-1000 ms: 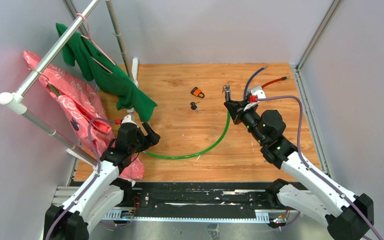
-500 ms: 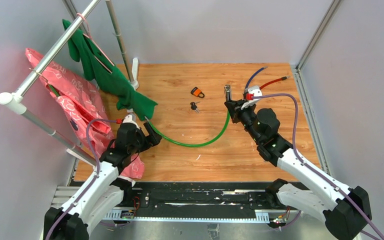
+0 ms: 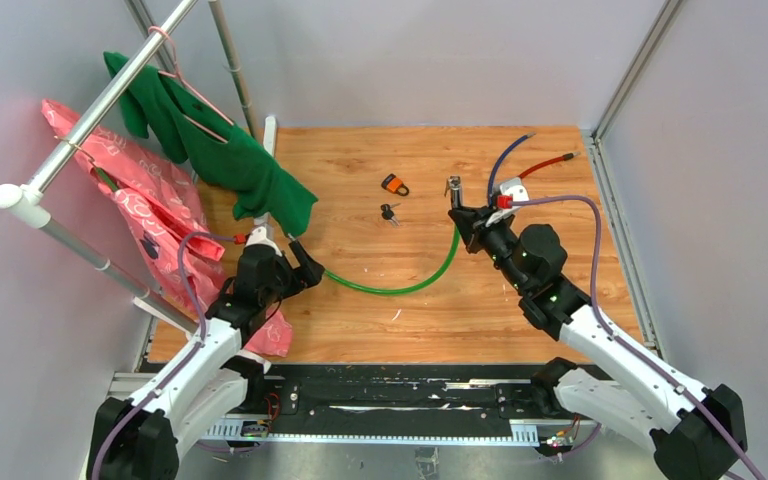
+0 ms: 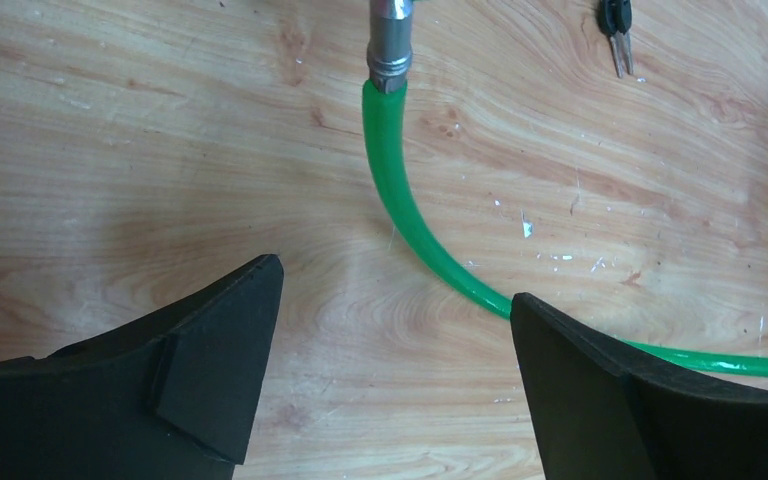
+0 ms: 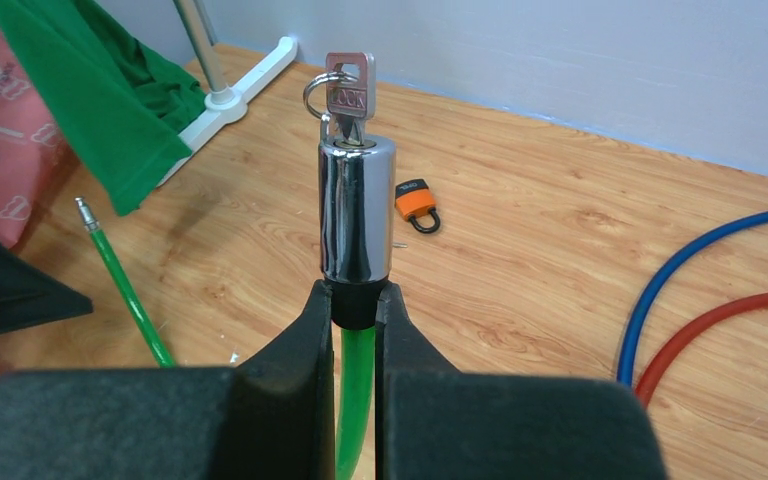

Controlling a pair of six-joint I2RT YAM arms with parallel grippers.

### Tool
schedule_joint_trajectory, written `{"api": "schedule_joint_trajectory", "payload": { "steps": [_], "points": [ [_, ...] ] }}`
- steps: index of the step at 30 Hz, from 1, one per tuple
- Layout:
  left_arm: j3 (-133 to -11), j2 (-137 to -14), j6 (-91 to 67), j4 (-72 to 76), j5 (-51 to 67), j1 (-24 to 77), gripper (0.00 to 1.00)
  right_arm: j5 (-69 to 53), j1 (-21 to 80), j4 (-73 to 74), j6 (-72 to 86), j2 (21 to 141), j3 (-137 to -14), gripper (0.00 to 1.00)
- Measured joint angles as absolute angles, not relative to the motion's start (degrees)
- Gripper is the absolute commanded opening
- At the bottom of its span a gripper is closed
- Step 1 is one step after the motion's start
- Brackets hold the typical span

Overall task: Lock with the key
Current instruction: Lock the lock.

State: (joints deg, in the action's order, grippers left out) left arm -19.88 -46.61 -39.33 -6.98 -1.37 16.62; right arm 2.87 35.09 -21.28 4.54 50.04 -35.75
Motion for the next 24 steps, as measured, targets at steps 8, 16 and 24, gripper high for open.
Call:
{"api": "schedule_joint_trajectory", "payload": {
  "steps": [8, 16, 24],
  "points": [
    [-19.86, -48.05, -37.43, -6.04, -3.22, 16.62, 0.76, -0.25, 34.22, -19.62, 5.98, 45.52, -33.71, 0.0],
    [-19.73, -49.41, -33.91, -4.93, -5.23, 16.62, 0.5, -3.49, 33.52, -16.99, 7.68, 42.22, -33.08, 0.0],
    [-19.2, -48.31, -33.26, -4.56, -1.98, 16.62, 0.0, -3.55, 33.17, -15.16, 8.62, 40.03, -32.97, 0.0]
  ]
}}
